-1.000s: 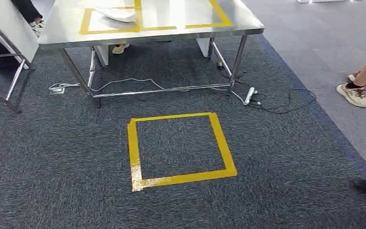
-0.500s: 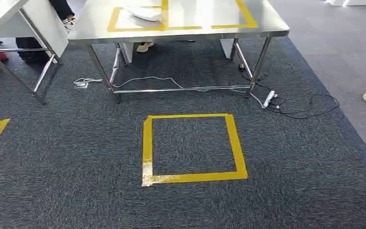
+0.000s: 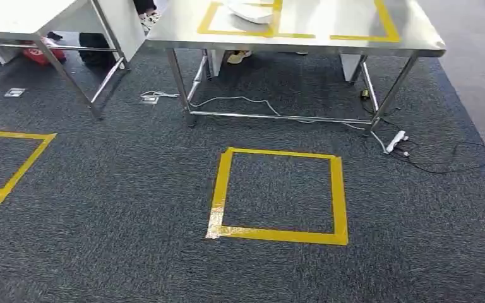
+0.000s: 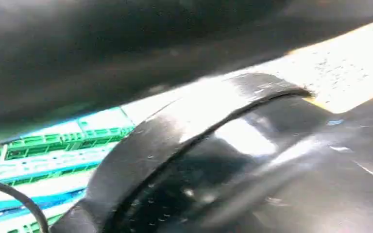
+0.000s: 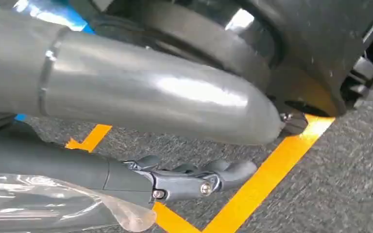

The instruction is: Take the parts from the cabinet and place them on the table.

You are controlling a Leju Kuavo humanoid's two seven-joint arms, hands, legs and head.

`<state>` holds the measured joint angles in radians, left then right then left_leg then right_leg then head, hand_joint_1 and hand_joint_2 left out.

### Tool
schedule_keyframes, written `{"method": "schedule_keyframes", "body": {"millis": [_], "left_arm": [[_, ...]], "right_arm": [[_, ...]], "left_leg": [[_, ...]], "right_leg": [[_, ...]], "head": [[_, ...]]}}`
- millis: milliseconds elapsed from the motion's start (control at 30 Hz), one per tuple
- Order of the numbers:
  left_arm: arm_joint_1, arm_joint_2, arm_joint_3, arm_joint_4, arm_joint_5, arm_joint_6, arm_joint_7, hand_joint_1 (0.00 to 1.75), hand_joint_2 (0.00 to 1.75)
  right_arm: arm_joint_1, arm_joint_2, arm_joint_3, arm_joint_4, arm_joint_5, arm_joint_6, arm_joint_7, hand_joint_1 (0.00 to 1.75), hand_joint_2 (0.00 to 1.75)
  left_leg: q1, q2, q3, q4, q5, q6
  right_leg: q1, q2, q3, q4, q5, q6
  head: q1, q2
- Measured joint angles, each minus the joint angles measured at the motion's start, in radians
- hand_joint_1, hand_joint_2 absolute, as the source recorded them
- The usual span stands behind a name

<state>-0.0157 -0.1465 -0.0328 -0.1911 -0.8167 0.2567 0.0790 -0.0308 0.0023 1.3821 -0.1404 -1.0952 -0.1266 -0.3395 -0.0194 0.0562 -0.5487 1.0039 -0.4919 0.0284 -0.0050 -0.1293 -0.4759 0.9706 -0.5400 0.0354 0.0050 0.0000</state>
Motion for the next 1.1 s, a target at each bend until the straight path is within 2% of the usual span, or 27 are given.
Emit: {"method": "schedule_keyframes", "body": {"millis": [33, 67, 100, 133, 167, 200, 233, 267, 333, 367, 400, 467, 500, 533, 567, 600, 633, 700, 733, 767, 800, 833, 867, 900, 1033, 1067, 1100], "left_arm": [[0.001, 0.0, 0.0, 0.0, 0.0, 0.0, 0.0, 0.0, 0.0], [0.002, 0.0, 0.0, 0.0, 0.0, 0.0, 0.0, 0.0, 0.0], [0.0, -0.001, 0.0, 0.0, 0.0, 0.0, 0.0, 0.0, 0.0], [-0.003, -0.002, 0.0, 0.0, 0.0, 0.0, 0.0, 0.0, 0.0], [-0.004, -0.002, 0.0, 0.0, 0.0, -0.001, 0.0, 0.0, 0.0], [-0.003, -0.003, 0.0, 0.0, 0.0, -0.001, 0.0, 0.0, 0.0], [-0.002, -0.002, 0.0, 0.001, 0.0, -0.001, 0.0, 0.0, 0.0], [-0.001, -0.002, 0.0, 0.001, 0.0, -0.002, 0.0, 0.0, 0.0], [-0.002, -0.002, 0.0, 0.001, 0.0, -0.004, 0.0, 0.0, 0.0], [-0.004, -0.003, 0.0, 0.001, 0.0, -0.006, 0.002, 0.0, 0.0], [-0.008, -0.003, 0.0, 0.001, 0.0, -0.009, 0.006, 0.0, 0.0], [-0.006, -0.003, 0.0, 0.001, 0.0, -0.01, 0.009, 0.0, 0.0], [-0.004, -0.003, 0.0, 0.001, 0.0, -0.011, 0.009, 0.0, 0.0], [-0.003, -0.002, 0.0, 0.001, 0.0, -0.013, 0.009, 0.0, 0.0], [-0.003, -0.002, 0.0, 0.001, 0.0, -0.014, 0.009, 0.0, 0.0], [-0.004, -0.002, 0.0, 0.001, 0.0, -0.014, 0.009, 0.0, 0.0], [-0.006, -0.002, 0.0, 0.001, 0.0, -0.014, 0.009, 0.0, 0.0], [-0.006, -0.002, 0.0, 0.001, 0.001, -0.015, 0.006, 0.0, 0.0], [-0.005, -0.002, 0.001, 0.001, 0.004, -0.016, 0.004, 0.0, 0.0], [-0.004, -0.002, 0.001, 0.001, 0.009, -0.017, 0.0, 0.0, 0.0], [-0.003, -0.002, 0.003, 0.001, 0.01, -0.018, -0.003, 0.0, 0.0], [-0.003, -0.001, 0.003, 0.001, 0.011, -0.018, -0.005, 0.0, 0.0], [-0.003, -0.001, 0.004, 0.001, 0.011, -0.017, -0.005, 0.0, 0.0], [-0.006, -0.001, 0.005, 0.001, 0.012, -0.016, -0.005, 0.0, 0.0], [0.0, -0.003, 0.008, 0.001, 0.014, -0.011, -0.005, 0.0, 0.0], [0.0, -0.004, 0.008, 0.001, 0.016, -0.011, -0.005, 0.0, 0.0], [0.0, -0.004, 0.008, 0.001, 0.018, -0.01, -0.005, 0.0, 0.0]], "right_arm": [[-0.002, 0.0, 0.0, 0.0, 0.0, 0.0, 0.0, 0.0, 0.0], [-0.005, 0.0, 0.0, 0.0, 0.0, 0.0, 0.0, 0.0, 0.0], [-0.005, 0.0, 0.0, 0.0, 0.0, 0.0, -0.001, 0.0, 0.0], [-0.003, 0.0, 0.0, 0.0, 0.0, 0.0, -0.001, 0.0, 0.0], [0.0, 0.0, 0.0, 0.0, 0.0, 0.0, 0.0, 0.0, 0.0], [0.003, 0.0, 0.0, 0.0, 0.0, 0.0, 0.0, 0.0, 0.0], [0.005, 0.0, 0.0, 0.0, 0.001, 0.001, 0.0, 0.0, 0.0], [0.006, 0.0, 0.0, 0.0, 0.0, 0.002, 0.001, 0.0, 0.0], [0.005, 0.0, 0.0, 0.0, 0.0, 0.001, 0.0, 0.0, 0.0], [0.005, 0.0, 0.0, 0.0, 0.001, 0.001, 0.0, 0.0, 0.0], [0.005, 0.0, 0.0, 0.0, 0.001, 0.001, 0.0, 0.0, 0.0], [0.004, 0.0, 0.0, 0.0, 0.001, 0.001, 0.001, 0.0, 0.0], [0.004, 0.0, 0.0, 0.0, 0.001, 0.001, 0.0, 0.0, 0.0], [0.004, 0.0, 0.0, 0.0, 0.002, 0.001, 0.0, 0.0, 0.0], [0.002, 0.0, 0.0, 0.0, 0.003, 0.001, 0.001, 0.0, 0.0], [0.003, 0.0, 0.001, 0.0, 0.003, -0.001, 0.0, 0.0, 0.0], [0.005, -0.001, 0.0, 0.001, 0.003, -0.002, 0.0, 0.0, 0.0], [0.009, -0.001, 0.001, 0.001, 0.004, -0.003, 0.001, 0.0, 0.0], [0.009, -0.001, 0.002, 0.001, 0.004, -0.003, 0.001, 0.0, 0.0], [0.008, -0.001, 0.002, 0.001, 0.005, -0.003, 0.001, 0.0, 0.0], [0.006, -0.001, 0.002, 0.001, 0.005, -0.003, 0.001, 0.0, 0.0], [0.005, -0.001, 0.002, 0.001, 0.006, -0.003, 0.001, 0.0, 0.0], [0.004, -0.001, 0.002, 0.001, 0.006, -0.003, 0.001, 0.0, 0.0], [0.004, -0.001, 0.002, 0.001, 0.007, -0.004, 0.001, 0.0, 0.0], [-0.002, -0.001, 0.003, 0.001, 0.009, -0.006, 0.002, 0.0, 0.0], [-0.004, -0.001, 0.003, 0.001, 0.01, -0.006, 0.002, 0.0, 0.0], [-0.004, -0.001, 0.003, 0.001, 0.01, -0.006, 0.001, 0.0, 0.0]], "left_leg": [[0.006, -0.012, 0.006, -0.009, 0.007, 0.01], [0.009, -0.021, 0.005, -0.013, 0.011, 0.015], [0.012, -0.029, 0.002, -0.013, 0.013, 0.019], [0.013, -0.042, -0.002, -0.013, 0.016, 0.023], [0.012, -0.055, -0.005, -0.013, 0.018, 0.026], [0.011, -0.069, -0.007, -0.013, 0.019, 0.027], [0.01, -0.082, -0.006, -0.013, 0.02, 0.026], [0.009, -0.096, -0.005, -0.012, 0.02, 0.026], [0.01, -0.123, -0.001, -0.012, 0.021, 0.023], [0.01, -0.135, -0.001, -0.012, 0.023, 0.021], [0.003, -0.146, -0.007, -0.004, 0.022, 0.013], [0.009, -0.167, -0.018, -0.005, 0.028, 0.002], [0.013, -0.178, -0.021, -0.005, 0.033, -0.005], [0.01, -0.191, -0.026, -0.003, 0.035, -0.011], [0.009, -0.152, -0.028, 0.01, 0.021, -0.014], [0.007, -0.108, -0.046, 0.049, -0.011, -0.02], [0.01, -0.084, -0.079, 0.123, -0.054, -0.026], [0.018, -0.069, -0.153, 0.289, -0.125, -0.035], [0.021, -0.068, -0.163, 0.317, -0.128, -0.037], [0.023, -0.067, -0.149, 0.297, -0.106, -0.038], [0.024, -0.063, -0.117, 0.238, -0.069, -0.037], [0.023, -0.051, -0.066, 0.143, -0.024, -0.034], [0.021, -0.015, -0.013, 0.047, 0.013, -0.027], [0.01, 0.029, 0.01, 0.003, -0.001, -0.023], [0.006, -0.01, 0.0, -0.009, 0.001, -0.003], [0.015, -0.02, 0.007, -0.02, 0.009, 0.006], [0.015, -0.028, 0.007, -0.02, 0.011, 0.01]], "right_leg": [[0.001, -0.009, 0.0, 0.0, -0.006, 0.007], [-0.003, 0.036, -0.009, 0.016, -0.025, 0.013], [-0.005, 0.083, -0.032, 0.065, -0.058, 0.014], [-0.007, 0.11, -0.071, 0.149, -0.1, 0.016], [-0.007, 0.122, -0.116, 0.243, -0.139, 0.016], [-0.006, 0.126, -0.154, 0.315, -0.158, 0.017], [-0.006, 0.127, -0.169, 0.335, -0.148, 0.016], [-0.006, 0.127, -0.16, 0.307, -0.115, 0.014], [-0.007, 0.144, -0.088, 0.137, -0.012, 0.01], [-0.01, 0.186, -0.048, 0.048, 0.026, 0.006], [-0.015, 0.229, -0.036, 0.013, 0.013, 0.003], [-0.01, 0.21, -0.028, 0.013, 0.01, -0.002], [-0.007, 0.2, -0.029, 0.015, 0.013, -0.009], [-0.015, 0.186, -0.028, 0.007, 0.018, -0.017], [-0.016, 0.169, -0.025, 0.004, 0.022, -0.024], [-0.016, 0.157, -0.025, 0.003, 0.022, -0.029], [-0.014, 0.141, -0.026, 0.003, 0.021, -0.032], [-0.012, 0.105, -0.027, 0.004, 0.018, -0.034], [-0.012, 0.09, -0.028, 0.004, 0.018, -0.034], [-0.012, 0.076, -0.027, 0.004, 0.017, -0.033], [-0.012, 0.065, -0.025, 0.004, 0.016, -0.033], [-0.012, 0.053, -0.021, 0.004, 0.014, -0.03], [-0.011, 0.043, -0.017, 0.004, 0.011, -0.026], [-0.005, 0.034, -0.016, 0.006, 0.008, -0.02], [-0.003, -0.007, -0.005, 0.001, 0.003, 0.002], [-0.008, 0.021, -0.016, 0.008, -0.009, 0.012], [-0.009, 0.077, -0.027, 0.041, -0.038, 0.013]], "head": [[-0.002, 0.0], [0.0, 0.0], [0.009, 0.0], [0.014, 0.0], [0.014, 0.0], [0.014, 0.0], [0.015, 0.0], [0.015, 0.0], [0.015, 0.0], [0.017, 0.0], [0.017, 0.0], [0.015, 0.0], [0.015, 0.0], [0.014, 0.0], [0.015, 0.0], [0.004, 0.0], [0.0, 0.0], [0.0, 0.0], [0.0, 0.0], [0.0, 0.0], [0.0, 0.0], [-0.001, 0.0], [0.0, 0.0], [0.0, 0.0], [-0.002, 0.0], [0.0, 0.0], [0.003, 0.0]]}}
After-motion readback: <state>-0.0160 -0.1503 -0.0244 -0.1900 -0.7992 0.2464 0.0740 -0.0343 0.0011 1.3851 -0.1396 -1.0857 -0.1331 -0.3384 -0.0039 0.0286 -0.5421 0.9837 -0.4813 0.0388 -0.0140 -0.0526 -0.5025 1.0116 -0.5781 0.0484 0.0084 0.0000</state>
